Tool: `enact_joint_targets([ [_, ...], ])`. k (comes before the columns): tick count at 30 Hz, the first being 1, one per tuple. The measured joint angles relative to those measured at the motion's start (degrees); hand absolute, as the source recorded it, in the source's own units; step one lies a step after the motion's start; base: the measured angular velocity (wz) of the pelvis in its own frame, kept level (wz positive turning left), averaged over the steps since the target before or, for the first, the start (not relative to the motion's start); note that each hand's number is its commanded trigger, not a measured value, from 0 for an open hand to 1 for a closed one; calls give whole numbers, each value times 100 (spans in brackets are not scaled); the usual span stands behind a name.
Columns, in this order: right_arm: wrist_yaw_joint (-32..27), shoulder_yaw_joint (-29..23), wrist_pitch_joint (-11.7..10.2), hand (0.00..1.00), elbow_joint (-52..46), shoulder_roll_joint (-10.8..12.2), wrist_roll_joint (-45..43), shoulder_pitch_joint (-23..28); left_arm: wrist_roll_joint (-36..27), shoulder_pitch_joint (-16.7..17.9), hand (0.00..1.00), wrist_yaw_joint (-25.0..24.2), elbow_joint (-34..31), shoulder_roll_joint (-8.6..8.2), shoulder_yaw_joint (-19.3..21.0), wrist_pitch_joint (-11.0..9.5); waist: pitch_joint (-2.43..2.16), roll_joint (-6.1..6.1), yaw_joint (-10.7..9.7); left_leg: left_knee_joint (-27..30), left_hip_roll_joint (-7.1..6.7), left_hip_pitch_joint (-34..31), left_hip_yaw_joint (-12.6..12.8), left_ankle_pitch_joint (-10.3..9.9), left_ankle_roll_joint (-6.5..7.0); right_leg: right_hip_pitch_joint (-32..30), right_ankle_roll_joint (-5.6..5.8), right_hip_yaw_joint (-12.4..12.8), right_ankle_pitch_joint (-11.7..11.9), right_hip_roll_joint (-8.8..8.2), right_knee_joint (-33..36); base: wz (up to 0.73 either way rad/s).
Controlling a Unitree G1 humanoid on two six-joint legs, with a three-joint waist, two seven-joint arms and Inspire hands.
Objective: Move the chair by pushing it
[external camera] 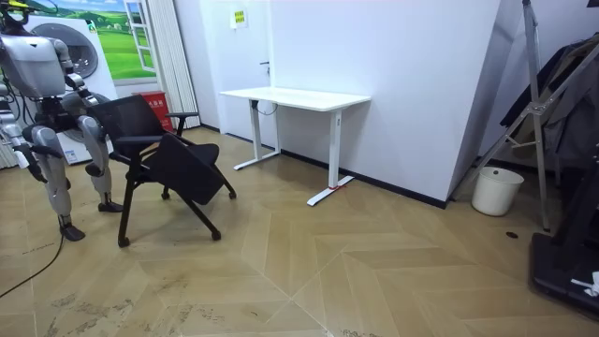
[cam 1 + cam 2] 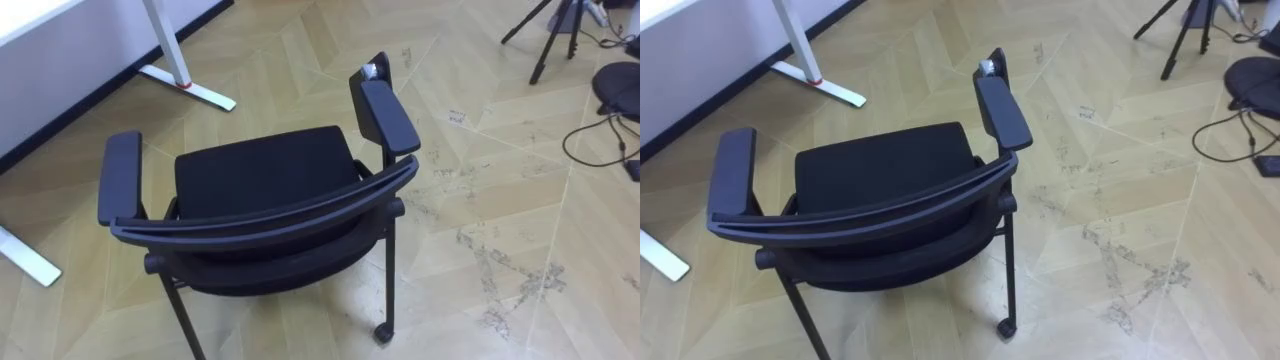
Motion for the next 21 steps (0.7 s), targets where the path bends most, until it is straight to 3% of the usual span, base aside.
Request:
enact_joint_targets([
  [7, 249, -200, 55, 0, 2, 32, 861, 196, 0, 80, 0, 92, -16, -5, 6, -72, 0, 2, -31, -17, 0, 3, 1, 0, 0, -4, 0, -4, 0, 1, 7, 0],
  [21, 256, -346, 184, 0, 154, 61, 993, 180, -23, 224, 0, 155, -51, -11, 235, -72, 20, -80, -70, -54, -2, 73, -102, 0, 0, 151, 2, -137, -1, 10, -81, 4],
])
